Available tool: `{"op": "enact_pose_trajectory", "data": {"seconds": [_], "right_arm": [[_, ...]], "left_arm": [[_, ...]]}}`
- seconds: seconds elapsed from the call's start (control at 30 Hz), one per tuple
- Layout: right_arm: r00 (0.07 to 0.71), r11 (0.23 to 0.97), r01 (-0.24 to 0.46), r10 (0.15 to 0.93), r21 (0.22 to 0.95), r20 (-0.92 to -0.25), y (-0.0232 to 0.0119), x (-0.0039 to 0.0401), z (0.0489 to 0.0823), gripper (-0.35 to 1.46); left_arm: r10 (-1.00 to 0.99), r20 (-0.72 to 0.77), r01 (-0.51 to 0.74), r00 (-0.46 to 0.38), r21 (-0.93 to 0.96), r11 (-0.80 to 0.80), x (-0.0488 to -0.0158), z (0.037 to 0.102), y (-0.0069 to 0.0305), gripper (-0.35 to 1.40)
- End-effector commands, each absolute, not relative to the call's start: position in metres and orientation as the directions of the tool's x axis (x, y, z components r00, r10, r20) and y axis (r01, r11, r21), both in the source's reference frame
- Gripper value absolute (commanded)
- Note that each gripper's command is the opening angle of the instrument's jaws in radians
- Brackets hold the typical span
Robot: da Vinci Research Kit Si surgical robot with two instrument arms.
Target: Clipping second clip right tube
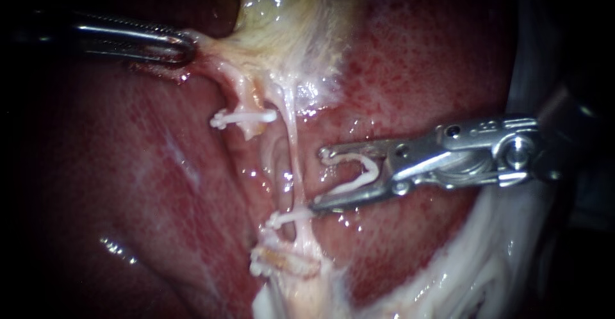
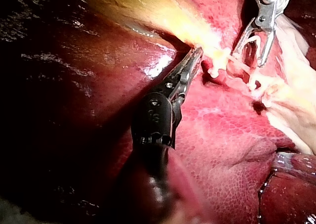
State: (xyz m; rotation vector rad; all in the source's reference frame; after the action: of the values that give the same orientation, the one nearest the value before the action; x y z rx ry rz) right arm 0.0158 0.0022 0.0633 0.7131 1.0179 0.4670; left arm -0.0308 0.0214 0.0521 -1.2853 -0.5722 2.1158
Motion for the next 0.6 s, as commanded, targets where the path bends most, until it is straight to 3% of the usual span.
{"op": "enact_pose_trajectory", "data": {"seconds": [0.03,0.37,0.6], "right_arm": [[0.453,0.674,-0.022,0.665,0.738,-0.594,0.0021,0.0160,0.0638,0.50],[0.361,0.548,0.051,0.769,0.835,-0.527,0.0022,0.0182,0.0664,0.50],[0.254,0.429,0.184,0.849,0.885,-0.464,0.0019,0.0190,0.0653,0.50]], "left_arm": [[0.679,-0.641,-0.263,-0.358,-0.628,-0.732,-0.0308,0.0520,0.0214,-0.35],[0.679,-0.641,-0.262,-0.358,-0.629,-0.732,-0.0307,0.0520,0.0215,-0.35],[0.679,-0.641,-0.262,-0.358,-0.629,-0.732,-0.0307,0.0520,0.0215,-0.35]]}}
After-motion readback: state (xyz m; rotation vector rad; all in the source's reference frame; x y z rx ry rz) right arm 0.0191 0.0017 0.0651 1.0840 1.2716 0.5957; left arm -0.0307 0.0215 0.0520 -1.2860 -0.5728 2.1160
